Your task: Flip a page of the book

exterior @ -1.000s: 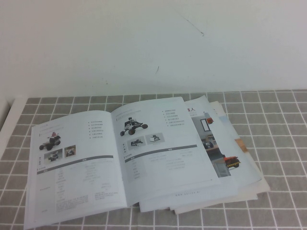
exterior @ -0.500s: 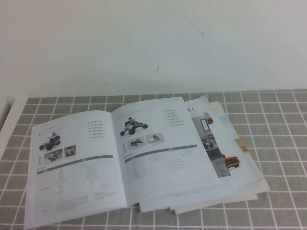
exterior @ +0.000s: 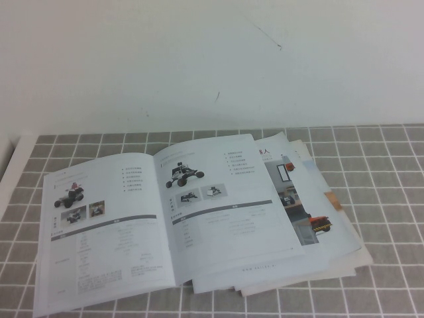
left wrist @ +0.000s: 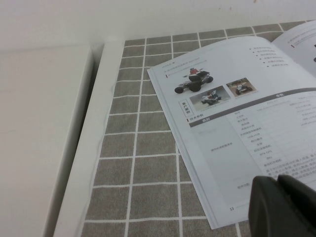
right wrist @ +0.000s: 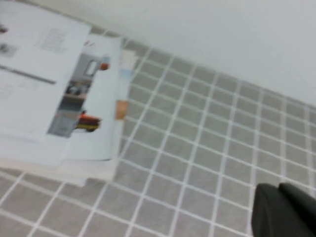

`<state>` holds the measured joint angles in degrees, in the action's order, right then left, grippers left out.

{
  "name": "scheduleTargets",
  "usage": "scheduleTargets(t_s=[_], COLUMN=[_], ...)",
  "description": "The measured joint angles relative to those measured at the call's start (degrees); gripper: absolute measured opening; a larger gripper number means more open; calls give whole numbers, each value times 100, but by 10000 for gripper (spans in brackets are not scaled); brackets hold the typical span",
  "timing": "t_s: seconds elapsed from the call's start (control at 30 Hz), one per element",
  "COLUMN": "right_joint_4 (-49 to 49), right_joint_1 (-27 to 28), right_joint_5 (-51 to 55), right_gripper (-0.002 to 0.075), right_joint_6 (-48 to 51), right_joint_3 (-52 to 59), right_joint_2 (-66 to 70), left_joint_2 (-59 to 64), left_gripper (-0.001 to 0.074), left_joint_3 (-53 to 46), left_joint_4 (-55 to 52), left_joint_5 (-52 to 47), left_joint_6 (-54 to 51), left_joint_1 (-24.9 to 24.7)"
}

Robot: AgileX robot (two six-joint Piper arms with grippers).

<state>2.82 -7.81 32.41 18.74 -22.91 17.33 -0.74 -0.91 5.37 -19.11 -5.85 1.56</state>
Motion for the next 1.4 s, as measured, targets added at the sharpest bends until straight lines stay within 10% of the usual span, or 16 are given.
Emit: scheduleTargets(t_s=[0.27, 0.57, 1.4], right_joint_4=[-95, -84, 1378], right_joint_1=[1089, 1183, 1207], right_joint_5=[-568, -1972, -1059], right_gripper=[-3, -3, -3], right_joint_6=[47, 47, 514], right_joint_3=[404, 2374, 2393], right_joint_2=[-979, -1760, -1797], left_joint_2=[0, 0, 0], left_gripper=[-4, -4, -4], left_joint_3=[0, 0, 0], left_joint_4=[0, 0, 0], left_joint_5=[0, 0, 0], left_joint_6=[-14, -14, -14], left_joint_1=[0, 0, 0])
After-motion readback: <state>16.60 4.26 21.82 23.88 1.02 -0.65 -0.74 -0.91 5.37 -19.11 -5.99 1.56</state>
